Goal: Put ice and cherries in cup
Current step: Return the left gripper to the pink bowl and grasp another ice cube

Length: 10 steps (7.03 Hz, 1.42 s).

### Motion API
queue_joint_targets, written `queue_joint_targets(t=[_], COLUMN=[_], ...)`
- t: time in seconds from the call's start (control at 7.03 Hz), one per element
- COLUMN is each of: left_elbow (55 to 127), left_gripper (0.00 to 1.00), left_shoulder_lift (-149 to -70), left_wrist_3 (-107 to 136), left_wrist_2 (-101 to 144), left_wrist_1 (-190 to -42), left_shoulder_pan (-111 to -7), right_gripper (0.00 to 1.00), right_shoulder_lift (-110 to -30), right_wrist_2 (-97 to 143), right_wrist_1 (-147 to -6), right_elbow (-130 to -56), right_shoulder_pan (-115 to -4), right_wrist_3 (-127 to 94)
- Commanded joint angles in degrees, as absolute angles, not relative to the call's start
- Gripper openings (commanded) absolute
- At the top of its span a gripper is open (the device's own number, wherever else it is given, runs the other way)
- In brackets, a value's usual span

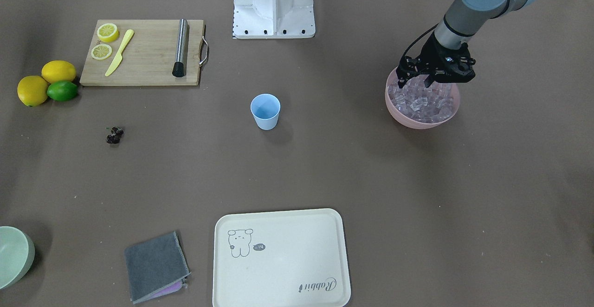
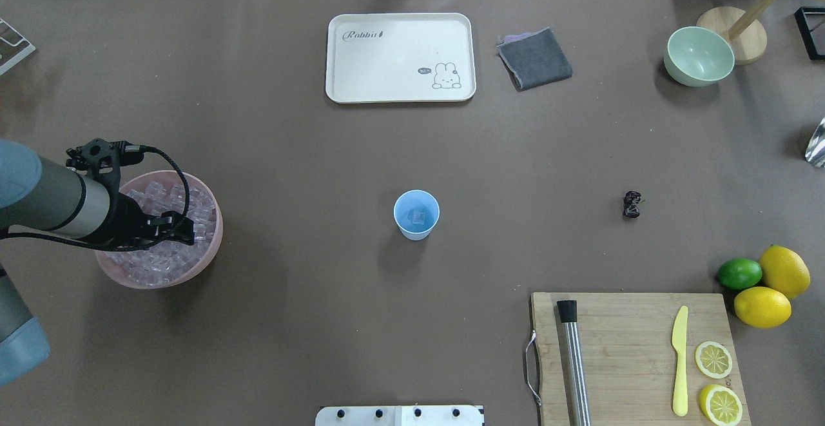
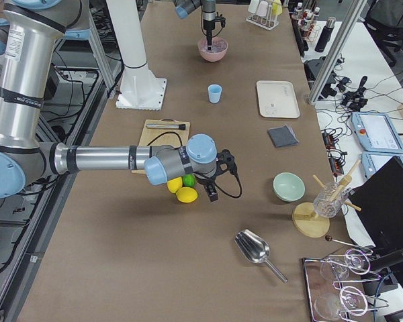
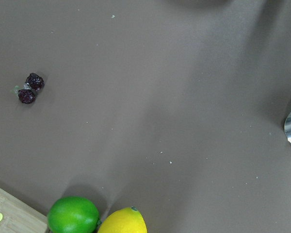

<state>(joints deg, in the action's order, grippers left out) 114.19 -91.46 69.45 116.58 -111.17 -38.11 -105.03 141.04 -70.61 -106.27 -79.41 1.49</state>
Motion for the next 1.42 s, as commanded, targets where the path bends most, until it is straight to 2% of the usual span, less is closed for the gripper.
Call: queue_joint_targets(t=[0.0,0.14,1.28], left_elbow=[113.6,112.9,111.2], left_gripper=[0.62,0.58,0.56], left_shoulder_lift=[-91.8,-92.8,-93.3], left_wrist_3=[69.5,69.5,69.6], left_wrist_2=[116.6,116.6,116.7], left_wrist_1=[-111.3,-111.4,-111.2], left_shoulder_pan=[-38.0,-37.4,-36.9], right_gripper=[0.99,0.99,0.99], right_shoulder_lift=[-105.0,-105.0,-105.2], right_wrist_2=[141.0,141.0,141.1], right_wrist_1=[-70.6,-70.6,-70.6], right_elbow=[-106.3,-106.2,-106.1], right_shoulder_pan=[-79.3,-79.3,-79.3], right_wrist_3=[1.5,1.5,1.5])
